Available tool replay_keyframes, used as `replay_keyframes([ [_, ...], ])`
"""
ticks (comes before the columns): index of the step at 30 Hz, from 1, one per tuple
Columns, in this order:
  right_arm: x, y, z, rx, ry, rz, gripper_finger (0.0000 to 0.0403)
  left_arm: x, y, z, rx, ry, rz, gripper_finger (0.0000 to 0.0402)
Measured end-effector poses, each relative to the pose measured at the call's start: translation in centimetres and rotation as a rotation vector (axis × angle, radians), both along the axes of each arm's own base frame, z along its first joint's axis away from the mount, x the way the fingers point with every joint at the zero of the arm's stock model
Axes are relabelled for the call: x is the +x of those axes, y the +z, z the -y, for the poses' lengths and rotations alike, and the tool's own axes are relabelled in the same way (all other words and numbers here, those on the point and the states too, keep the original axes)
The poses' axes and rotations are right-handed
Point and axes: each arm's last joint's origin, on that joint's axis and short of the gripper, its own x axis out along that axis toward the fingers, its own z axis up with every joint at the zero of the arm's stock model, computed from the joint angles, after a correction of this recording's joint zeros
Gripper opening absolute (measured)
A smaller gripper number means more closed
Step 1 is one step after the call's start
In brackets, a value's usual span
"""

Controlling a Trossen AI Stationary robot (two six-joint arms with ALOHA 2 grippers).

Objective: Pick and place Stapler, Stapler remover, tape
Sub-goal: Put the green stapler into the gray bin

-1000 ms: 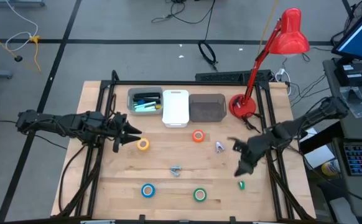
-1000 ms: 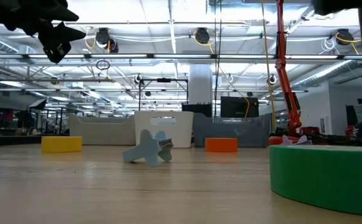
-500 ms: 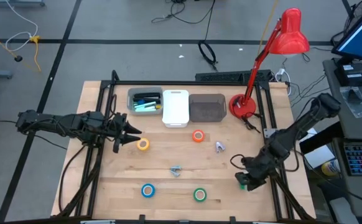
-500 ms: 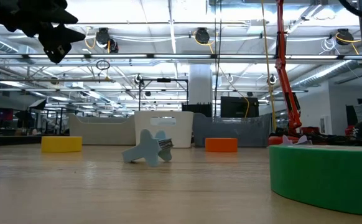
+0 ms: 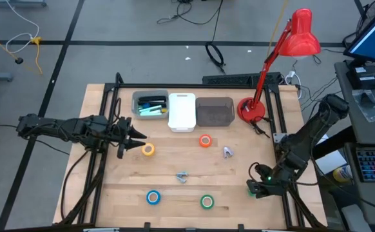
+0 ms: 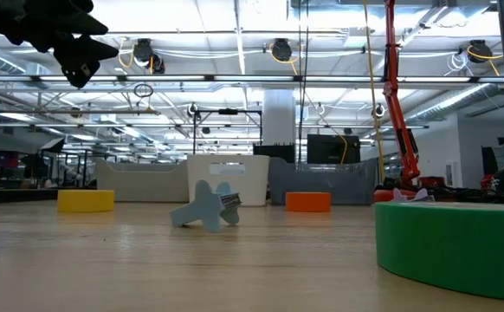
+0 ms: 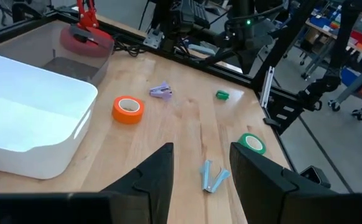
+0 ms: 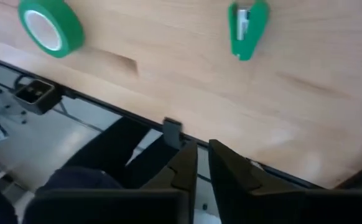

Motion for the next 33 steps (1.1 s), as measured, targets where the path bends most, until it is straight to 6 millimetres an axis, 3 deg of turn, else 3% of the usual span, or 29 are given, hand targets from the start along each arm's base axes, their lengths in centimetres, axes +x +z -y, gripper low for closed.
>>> replay_keyframes([
  [15, -0.3, -2.0, -0.2, 0.047, 0.067, 0.089, 0.0084, 0.0, 0.0, 0.0, 0.015, 0.001, 0.003, 0.0159],
  [27, -0.7, -3.7, 0.4, 0.013, 0.048, 0.074, 0.0209, 0.0, 0.0, 0.0, 0.020, 0.002, 0.004, 0.0159],
  [33, -0.9, -4.8, 1.0, -0.032, -0.035, 0.063, 0.0240, 0.0, 0.0, 0.0, 0.023, 0.003, 0.004, 0.0159],
])
